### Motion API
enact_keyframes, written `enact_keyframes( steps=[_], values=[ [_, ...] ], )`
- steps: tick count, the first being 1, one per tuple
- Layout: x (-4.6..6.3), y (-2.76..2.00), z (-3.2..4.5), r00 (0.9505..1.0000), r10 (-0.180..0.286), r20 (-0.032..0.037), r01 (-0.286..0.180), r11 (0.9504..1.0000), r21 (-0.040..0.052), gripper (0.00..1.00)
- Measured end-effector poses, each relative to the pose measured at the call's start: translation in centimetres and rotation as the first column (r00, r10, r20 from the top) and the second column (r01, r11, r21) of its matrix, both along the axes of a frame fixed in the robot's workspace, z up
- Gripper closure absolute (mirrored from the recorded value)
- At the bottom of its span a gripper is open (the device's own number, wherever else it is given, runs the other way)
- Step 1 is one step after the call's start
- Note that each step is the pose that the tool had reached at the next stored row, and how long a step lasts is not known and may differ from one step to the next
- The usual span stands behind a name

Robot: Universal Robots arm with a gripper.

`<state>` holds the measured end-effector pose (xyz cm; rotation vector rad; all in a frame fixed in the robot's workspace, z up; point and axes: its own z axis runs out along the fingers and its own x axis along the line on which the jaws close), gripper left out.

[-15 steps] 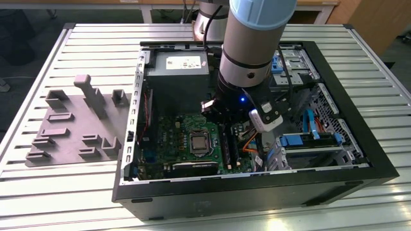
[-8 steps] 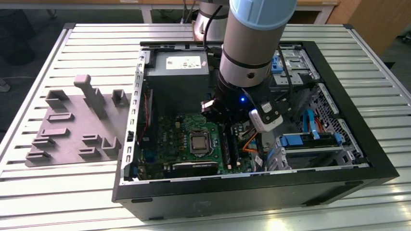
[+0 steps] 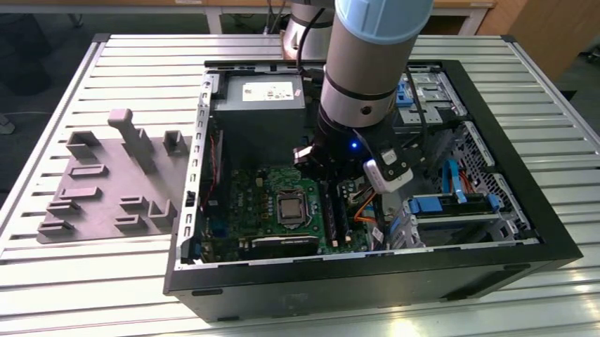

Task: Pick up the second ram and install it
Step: 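Press down the second ram until it locks into place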

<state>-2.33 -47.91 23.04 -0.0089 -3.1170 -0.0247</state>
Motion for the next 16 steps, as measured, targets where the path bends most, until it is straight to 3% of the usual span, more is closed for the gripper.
enact_keyframes(
  steps=[16],
  values=[
    [0.00,0.00,-0.49,1.0000,0.000,0.0000,0.000,1.0000,-0.0002,0.89]
  ],
)
